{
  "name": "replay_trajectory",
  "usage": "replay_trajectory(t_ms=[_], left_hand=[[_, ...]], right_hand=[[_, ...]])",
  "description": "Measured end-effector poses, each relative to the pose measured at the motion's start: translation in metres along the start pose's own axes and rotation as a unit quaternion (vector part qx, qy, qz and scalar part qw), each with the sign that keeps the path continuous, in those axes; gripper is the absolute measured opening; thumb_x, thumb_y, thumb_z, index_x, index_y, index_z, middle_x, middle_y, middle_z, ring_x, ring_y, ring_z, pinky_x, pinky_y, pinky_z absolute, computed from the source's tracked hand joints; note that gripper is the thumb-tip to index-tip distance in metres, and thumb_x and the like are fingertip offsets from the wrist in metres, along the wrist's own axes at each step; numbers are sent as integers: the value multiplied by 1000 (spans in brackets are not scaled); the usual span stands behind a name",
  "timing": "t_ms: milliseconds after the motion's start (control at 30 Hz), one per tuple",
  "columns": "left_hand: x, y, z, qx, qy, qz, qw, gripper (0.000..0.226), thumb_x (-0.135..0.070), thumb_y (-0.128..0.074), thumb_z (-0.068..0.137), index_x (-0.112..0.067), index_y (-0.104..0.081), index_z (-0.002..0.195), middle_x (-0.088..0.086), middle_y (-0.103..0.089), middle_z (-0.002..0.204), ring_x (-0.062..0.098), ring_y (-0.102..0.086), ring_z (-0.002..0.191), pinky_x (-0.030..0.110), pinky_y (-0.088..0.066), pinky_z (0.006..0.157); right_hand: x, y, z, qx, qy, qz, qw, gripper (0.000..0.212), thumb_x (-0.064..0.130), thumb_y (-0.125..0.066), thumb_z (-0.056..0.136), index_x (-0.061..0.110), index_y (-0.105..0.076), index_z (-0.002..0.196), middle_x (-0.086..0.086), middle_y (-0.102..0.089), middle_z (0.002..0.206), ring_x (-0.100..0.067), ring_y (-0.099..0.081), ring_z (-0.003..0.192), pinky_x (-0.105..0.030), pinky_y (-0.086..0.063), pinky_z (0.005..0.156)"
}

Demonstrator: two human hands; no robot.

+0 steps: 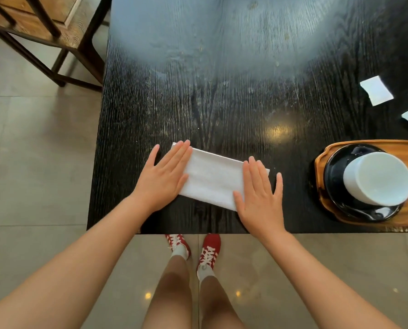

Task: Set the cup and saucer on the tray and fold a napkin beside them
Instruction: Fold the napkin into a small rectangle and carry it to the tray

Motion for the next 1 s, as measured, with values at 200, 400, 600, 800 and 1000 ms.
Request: replay_trajectory(t_ms=[200, 400, 600, 800, 1000], left_hand=[[-30, 2, 23, -56, 137, -99, 984, 79, -63, -20, 85, -18, -9, 149, -3, -3, 158, 11, 3, 144, 59, 6, 110], [-75, 10, 60, -55, -76, -39, 995, 79, -70, -32, 80, -28, -24, 146, 2, -17, 158, 21, -8, 146, 76, -5, 101], [-86, 11, 66, -47, -125, -18, 991, 75, -66, -32, 81, -28, -24, 146, 2, -18, 157, 21, -8, 146, 74, -2, 102], [-84, 17, 64, -30, -122, -55, 991, 73, -64, -27, 86, -30, -13, 148, -1, -7, 159, 17, 2, 146, 68, 4, 107], [-36, 46, 8, -148, -26, -260, 954, 53, -33, -35, 94, -11, -34, 142, 5, -30, 151, 19, -22, 142, 50, -13, 115]], right_hand=[[50, -15, -58, 12, -96, 40, 995, 70, 45, -30, 85, 5, -28, 143, -15, -24, 153, -25, -15, 141, -61, -11, 110], [71, -18, -100, 28, 18, 36, 999, 59, 43, -38, 83, 15, -48, 134, -22, -40, 143, -31, -25, 135, -57, -19, 105], [65, -4, -81, -61, 170, 21, 983, 38, 21, -52, 88, 13, -58, 125, -13, -45, 140, -27, -37, 134, -49, -30, 107], [57, -5, -76, -103, 256, -2, 961, 51, 0, -68, 76, 11, -58, 126, -13, -54, 134, -27, -44, 129, -50, -39, 105], [56, 3, -72, -123, 268, 16, 955, 40, 6, -72, 76, 14, -66, 115, -10, -61, 127, -26, -50, 125, -52, -37, 105]])
Point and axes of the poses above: each hand's wrist, its own z-axis towards the middle knuckle, its own y-axis out of the back of the hand, x = y × z, the point moved 8 cm from there along z, towards the middle knuckle
